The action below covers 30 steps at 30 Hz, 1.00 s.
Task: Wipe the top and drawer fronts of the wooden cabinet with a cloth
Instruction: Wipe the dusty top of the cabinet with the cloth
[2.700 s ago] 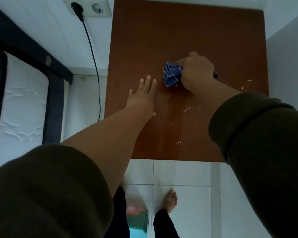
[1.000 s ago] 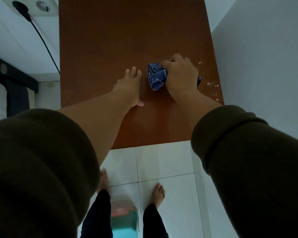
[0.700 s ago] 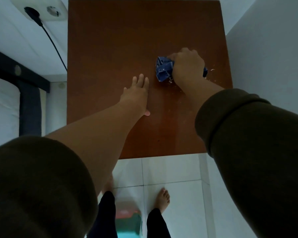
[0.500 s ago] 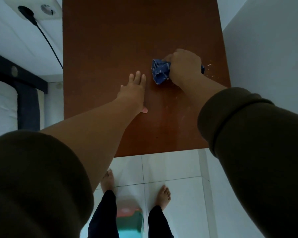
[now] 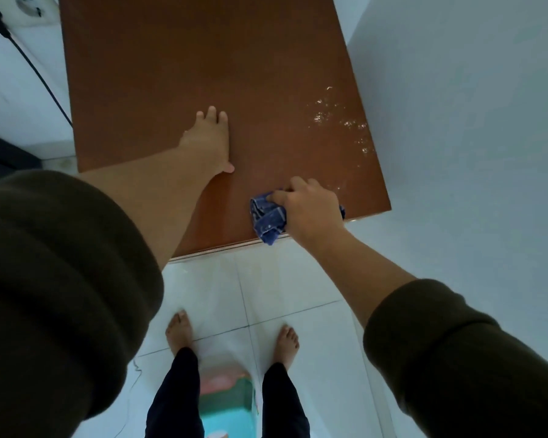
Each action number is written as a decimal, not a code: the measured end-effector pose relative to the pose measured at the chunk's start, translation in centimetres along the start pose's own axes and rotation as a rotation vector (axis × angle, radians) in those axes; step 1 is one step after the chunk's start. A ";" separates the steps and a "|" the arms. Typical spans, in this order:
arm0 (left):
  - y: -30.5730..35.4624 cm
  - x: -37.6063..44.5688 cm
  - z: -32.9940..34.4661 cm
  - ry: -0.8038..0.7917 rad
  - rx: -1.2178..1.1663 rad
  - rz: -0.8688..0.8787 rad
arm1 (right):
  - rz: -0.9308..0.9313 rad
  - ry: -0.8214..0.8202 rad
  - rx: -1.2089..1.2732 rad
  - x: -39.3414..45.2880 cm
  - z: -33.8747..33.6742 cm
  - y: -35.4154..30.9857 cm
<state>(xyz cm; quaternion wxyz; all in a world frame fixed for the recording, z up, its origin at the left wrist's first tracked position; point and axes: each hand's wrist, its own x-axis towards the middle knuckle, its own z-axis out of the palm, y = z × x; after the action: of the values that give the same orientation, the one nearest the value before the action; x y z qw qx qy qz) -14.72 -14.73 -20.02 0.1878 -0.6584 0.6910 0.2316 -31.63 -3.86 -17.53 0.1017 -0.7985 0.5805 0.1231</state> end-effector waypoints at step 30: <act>7.6 2.0 -1.6 -0.087 0.054 -0.006 | 0.122 0.216 0.062 16.7 -5.7 10.1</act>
<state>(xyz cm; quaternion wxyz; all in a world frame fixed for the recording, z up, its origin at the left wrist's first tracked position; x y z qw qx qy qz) -22.35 -17.12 -19.33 0.2362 -0.6443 0.6864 0.2409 -35.82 -23.77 -17.53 0.0554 -0.7668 0.6390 0.0245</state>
